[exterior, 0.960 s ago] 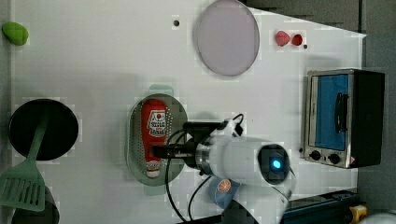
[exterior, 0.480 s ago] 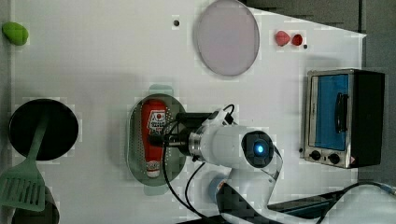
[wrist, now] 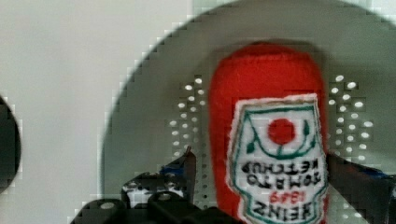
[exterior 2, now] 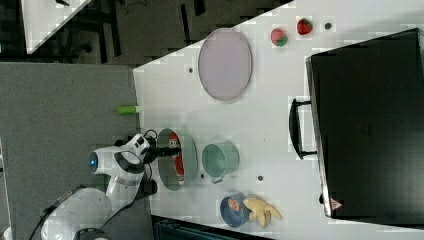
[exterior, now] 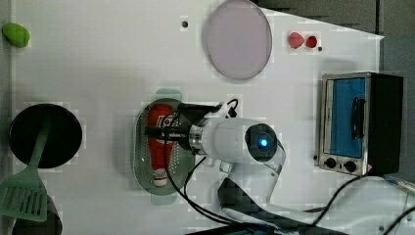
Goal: Pick ketchup from strainer and place it on the table
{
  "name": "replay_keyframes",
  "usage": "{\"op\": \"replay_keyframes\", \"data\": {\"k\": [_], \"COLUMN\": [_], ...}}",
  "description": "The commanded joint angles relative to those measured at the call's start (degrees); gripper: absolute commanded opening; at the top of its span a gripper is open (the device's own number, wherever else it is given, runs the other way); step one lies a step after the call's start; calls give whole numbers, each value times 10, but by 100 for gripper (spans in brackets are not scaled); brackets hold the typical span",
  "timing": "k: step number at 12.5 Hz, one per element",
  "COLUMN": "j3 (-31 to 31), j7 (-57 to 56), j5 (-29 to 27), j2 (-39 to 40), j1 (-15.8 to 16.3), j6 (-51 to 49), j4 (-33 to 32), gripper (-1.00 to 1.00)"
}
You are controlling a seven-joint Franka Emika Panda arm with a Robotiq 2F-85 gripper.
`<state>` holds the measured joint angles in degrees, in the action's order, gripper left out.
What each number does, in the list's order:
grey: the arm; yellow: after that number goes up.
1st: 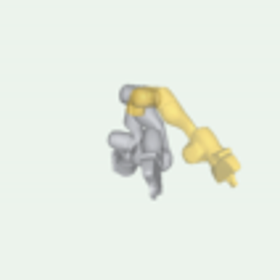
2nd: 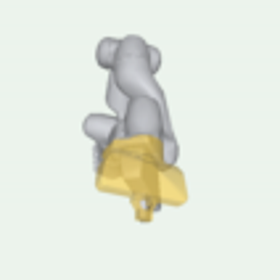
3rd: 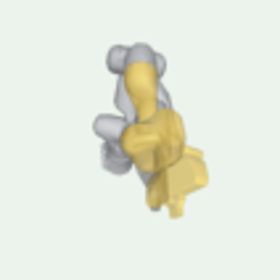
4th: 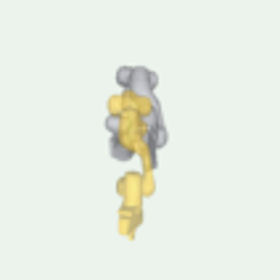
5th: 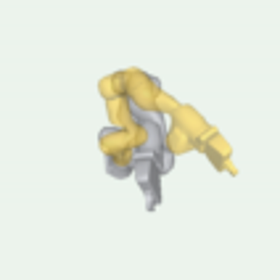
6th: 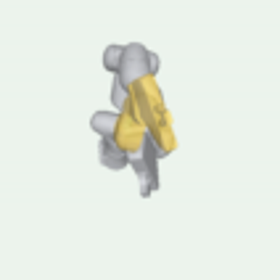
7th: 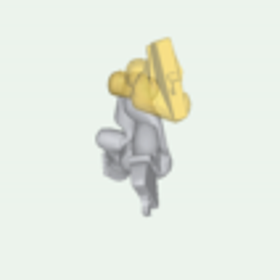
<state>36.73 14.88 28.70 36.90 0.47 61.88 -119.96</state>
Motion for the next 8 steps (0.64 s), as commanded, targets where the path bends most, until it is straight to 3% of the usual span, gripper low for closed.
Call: {"op": "replay_keyframes", "data": {"k": [1,2,8], "j3": [-17,-15,24], "j7": [37,37,37], "j5": [4,4,-37], "j2": [7,3,-98], "j1": [31,31,20], "j6": [3,4,-66], "j4": [-2,-2,-3], "gripper": [41,20,19]}}
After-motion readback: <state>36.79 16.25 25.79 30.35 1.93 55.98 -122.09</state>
